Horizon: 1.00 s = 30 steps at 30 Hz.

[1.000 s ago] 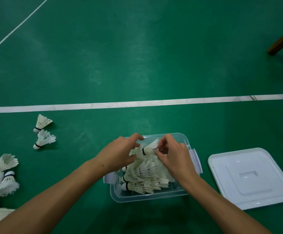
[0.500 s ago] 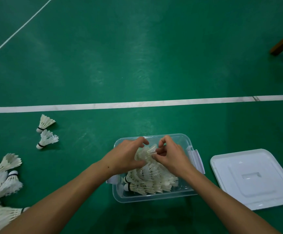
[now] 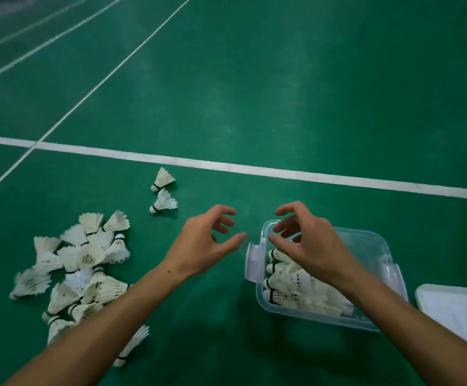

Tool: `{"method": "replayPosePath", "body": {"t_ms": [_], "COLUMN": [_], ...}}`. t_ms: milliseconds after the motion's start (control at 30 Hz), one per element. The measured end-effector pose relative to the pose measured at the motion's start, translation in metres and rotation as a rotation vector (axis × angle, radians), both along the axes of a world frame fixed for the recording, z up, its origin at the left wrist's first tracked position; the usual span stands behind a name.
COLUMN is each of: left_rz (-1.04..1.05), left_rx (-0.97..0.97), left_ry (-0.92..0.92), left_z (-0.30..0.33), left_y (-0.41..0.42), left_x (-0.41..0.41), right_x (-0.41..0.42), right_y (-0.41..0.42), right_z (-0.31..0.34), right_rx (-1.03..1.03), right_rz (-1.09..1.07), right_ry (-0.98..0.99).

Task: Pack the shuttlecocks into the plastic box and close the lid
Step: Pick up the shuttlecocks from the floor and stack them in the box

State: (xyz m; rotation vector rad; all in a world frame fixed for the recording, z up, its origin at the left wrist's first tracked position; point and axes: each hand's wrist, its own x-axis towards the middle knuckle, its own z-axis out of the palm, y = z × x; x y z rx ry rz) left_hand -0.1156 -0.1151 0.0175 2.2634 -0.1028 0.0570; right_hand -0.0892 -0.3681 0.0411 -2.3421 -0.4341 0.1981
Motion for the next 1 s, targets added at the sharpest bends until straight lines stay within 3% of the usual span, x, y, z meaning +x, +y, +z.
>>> {"method": "replayPosePath", "body": {"t_ms": [167,433,833,1000], "left_rz": [0.19,0.362,0.055,0.082], "left_rx": [0.049,0.084,0.272,0.444], "left_ry": [0.118,0.278,0.389,0.366], "left_z": [-0.026,-0.053,-0.084,-0.104], "left_y": [0.102,0.207,0.247,0.245], "left_x": [-0.056,-0.148,-0.222,-0.228], "right_x": [-0.009,-0.05,-0.118,-0.121], "right_y": [0.091,0.197,0.27,0.279], "right_z": [-0.016,-0.069,-0.113,-0.121], "right_rx": [-0.113,-0.18,-0.232,-0.225], "right_rz": [0.282,0.514,0.713,0.676], "right_ry": [-0.019,0.107,0.192,0.193]}}
